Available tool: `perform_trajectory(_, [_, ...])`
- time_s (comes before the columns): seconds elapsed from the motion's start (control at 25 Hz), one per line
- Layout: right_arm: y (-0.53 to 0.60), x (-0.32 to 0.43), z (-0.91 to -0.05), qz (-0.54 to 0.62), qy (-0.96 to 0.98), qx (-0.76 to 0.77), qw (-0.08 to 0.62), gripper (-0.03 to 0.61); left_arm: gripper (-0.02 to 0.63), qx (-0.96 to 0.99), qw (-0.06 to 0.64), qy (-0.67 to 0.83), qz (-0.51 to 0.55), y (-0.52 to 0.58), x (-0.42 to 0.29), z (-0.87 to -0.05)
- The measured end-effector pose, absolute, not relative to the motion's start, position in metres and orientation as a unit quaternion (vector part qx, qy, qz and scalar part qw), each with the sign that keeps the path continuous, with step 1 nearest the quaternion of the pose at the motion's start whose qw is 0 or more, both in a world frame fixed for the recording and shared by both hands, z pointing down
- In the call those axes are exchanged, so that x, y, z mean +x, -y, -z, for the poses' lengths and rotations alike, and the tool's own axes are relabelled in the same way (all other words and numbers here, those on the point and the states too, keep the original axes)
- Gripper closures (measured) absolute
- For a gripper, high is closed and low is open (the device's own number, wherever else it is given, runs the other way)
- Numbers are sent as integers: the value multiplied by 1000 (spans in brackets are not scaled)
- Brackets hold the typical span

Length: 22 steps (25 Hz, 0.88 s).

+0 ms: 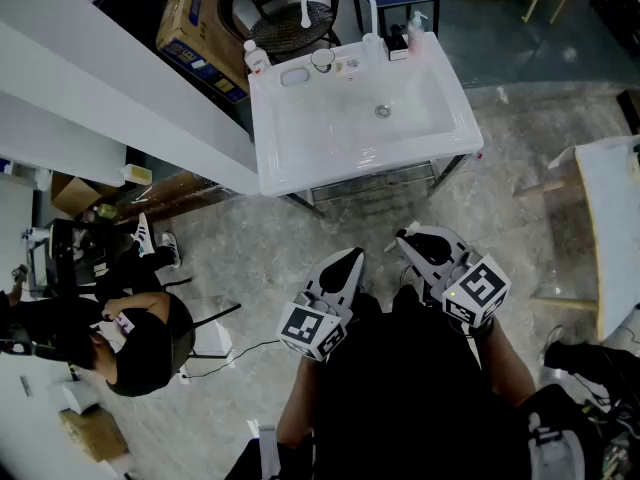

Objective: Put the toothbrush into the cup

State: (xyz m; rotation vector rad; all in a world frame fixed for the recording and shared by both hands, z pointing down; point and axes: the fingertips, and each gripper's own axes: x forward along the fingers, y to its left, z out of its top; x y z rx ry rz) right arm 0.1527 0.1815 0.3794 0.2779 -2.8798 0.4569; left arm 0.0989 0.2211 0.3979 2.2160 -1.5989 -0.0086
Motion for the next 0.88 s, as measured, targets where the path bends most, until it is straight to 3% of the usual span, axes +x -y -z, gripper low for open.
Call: perform_trajectory(0.88, [-163,189,-384,-181,975,98,86,552,601,793,207,572,-22,-208,136,-405])
